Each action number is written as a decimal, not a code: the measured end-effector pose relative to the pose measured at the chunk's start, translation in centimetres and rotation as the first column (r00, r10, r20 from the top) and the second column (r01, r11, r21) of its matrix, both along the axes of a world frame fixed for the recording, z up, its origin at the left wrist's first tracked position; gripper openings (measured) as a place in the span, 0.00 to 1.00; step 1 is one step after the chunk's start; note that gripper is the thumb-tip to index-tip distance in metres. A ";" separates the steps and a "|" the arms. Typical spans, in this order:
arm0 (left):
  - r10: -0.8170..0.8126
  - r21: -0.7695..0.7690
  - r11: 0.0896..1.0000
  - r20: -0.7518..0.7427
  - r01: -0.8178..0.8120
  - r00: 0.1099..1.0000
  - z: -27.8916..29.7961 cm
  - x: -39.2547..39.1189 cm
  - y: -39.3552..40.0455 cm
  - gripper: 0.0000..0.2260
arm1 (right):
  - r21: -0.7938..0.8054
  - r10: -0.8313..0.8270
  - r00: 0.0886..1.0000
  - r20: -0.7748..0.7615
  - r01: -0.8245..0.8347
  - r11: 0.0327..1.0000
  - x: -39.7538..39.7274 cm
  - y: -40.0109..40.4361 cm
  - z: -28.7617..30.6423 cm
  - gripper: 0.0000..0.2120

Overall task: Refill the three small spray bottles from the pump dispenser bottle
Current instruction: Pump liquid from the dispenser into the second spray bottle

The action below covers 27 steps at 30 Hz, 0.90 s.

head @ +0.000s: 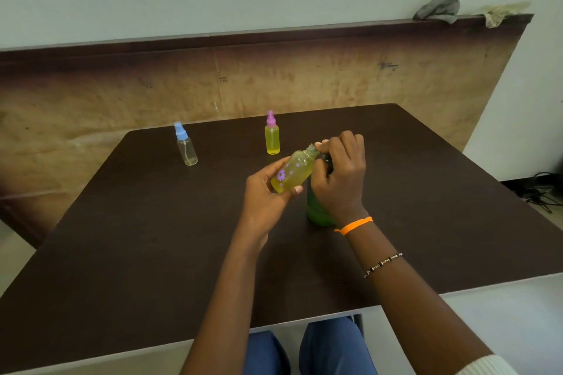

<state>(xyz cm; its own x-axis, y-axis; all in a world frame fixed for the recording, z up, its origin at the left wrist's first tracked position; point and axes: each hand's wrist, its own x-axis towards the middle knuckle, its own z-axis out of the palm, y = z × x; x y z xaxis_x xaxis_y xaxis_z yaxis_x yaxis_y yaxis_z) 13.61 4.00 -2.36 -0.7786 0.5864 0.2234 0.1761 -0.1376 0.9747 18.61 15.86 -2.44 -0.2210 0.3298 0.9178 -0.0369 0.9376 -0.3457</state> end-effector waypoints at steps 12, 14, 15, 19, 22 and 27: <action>-0.029 0.006 1.000 0.014 0.029 0.999 0.1 -0.1 -0.1 0.25 | 0.019 -0.006 1.000 0.016 0.006 1.000 0.1 0.4 0.5 0.06; -0.025 0.012 1.000 0.024 0.025 0.999 0.0 -0.1 -0.1 0.25 | 0.023 -0.011 1.000 0.009 0.011 1.000 -0.1 0.4 0.3 0.06; -0.027 0.017 1.000 0.025 0.026 0.999 0.0 0.0 -0.1 0.25 | 0.026 -0.007 1.000 0.009 0.007 1.000 -0.1 0.4 0.4 0.06; -0.049 0.024 0.999 0.028 0.049 0.998 0.4 -0.1 -0.2 0.24 | 0.001 0.031 0.999 0.007 -0.031 1.000 0.0 0.5 1.4 0.05; -0.052 0.031 0.998 0.027 0.051 0.998 0.3 -0.2 -0.2 0.24 | -0.007 0.036 0.999 -0.007 -0.036 0.999 0.0 0.5 1.6 0.05; -0.023 0.029 0.999 0.069 0.021 0.997 -0.1 0.2 0.1 0.24 | 0.110 -0.019 0.999 0.036 0.014 0.994 -0.4 1.0 0.7 0.02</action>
